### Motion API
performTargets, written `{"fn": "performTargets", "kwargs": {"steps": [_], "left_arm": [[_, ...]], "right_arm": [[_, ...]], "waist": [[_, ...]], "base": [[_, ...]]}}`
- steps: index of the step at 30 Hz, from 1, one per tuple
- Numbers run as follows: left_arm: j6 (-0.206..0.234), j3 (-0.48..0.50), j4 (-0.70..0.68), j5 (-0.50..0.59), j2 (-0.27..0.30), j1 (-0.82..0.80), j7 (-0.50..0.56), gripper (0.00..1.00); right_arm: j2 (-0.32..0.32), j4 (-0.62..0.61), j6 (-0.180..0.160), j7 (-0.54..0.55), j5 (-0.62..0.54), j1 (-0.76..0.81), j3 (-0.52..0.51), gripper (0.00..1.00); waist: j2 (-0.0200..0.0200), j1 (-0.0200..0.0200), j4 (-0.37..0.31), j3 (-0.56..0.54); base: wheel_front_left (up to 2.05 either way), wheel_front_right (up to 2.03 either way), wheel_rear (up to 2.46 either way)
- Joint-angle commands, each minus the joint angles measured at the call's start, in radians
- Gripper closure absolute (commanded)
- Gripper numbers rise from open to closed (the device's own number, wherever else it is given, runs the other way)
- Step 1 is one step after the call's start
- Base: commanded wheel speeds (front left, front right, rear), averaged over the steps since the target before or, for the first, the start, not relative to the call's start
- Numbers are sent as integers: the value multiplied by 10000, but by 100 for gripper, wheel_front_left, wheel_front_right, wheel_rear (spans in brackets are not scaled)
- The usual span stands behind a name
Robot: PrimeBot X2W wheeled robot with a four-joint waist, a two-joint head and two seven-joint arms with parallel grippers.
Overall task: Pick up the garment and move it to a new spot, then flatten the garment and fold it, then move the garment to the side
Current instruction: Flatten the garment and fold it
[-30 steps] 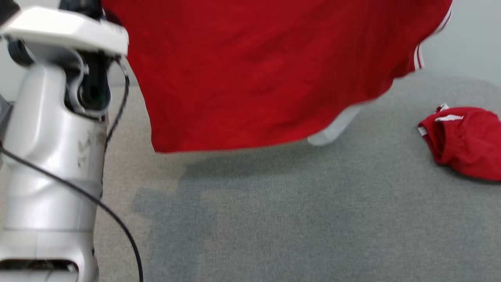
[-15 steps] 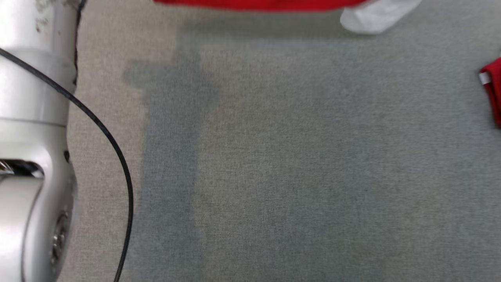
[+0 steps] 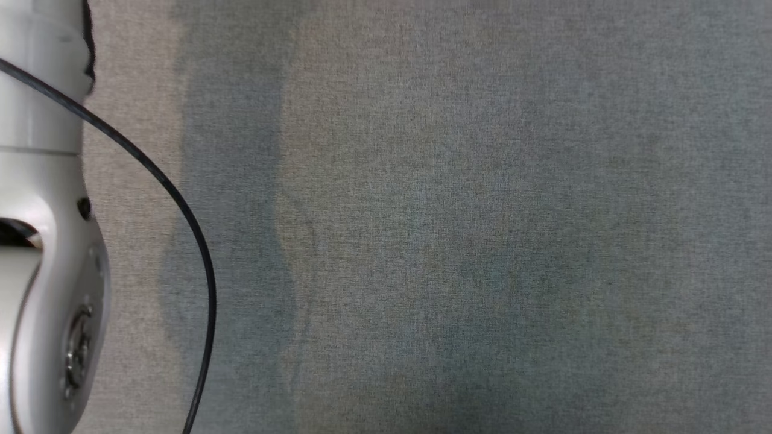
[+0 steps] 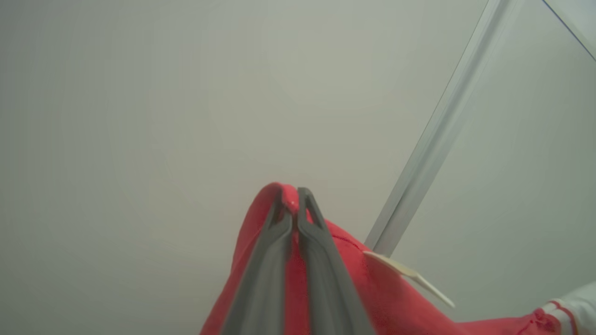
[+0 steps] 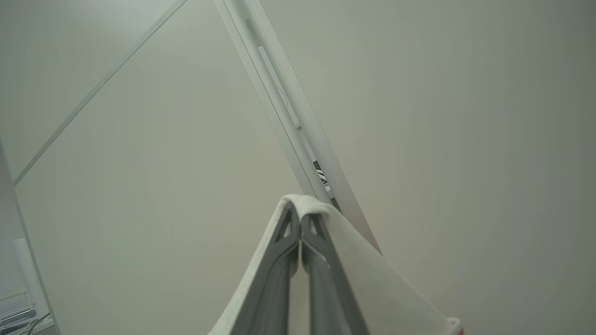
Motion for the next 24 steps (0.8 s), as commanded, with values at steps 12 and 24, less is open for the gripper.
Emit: {"fn": "performTargets", "kwargs": {"steps": [12,24], "left_arm": [[-67,-534,-135,-348,6,1638,-9,100],[-69,-505,269,-800,6,4046,-10,100]], "right_arm": [[330,137,7,-31,411,1840,258,100],[483,663,7,-32,1884,4060,899,100]], "waist": [[0,0,-23,667],[0,0,62,-248]], "base": [[0,0,0],[0,0,0]]}}
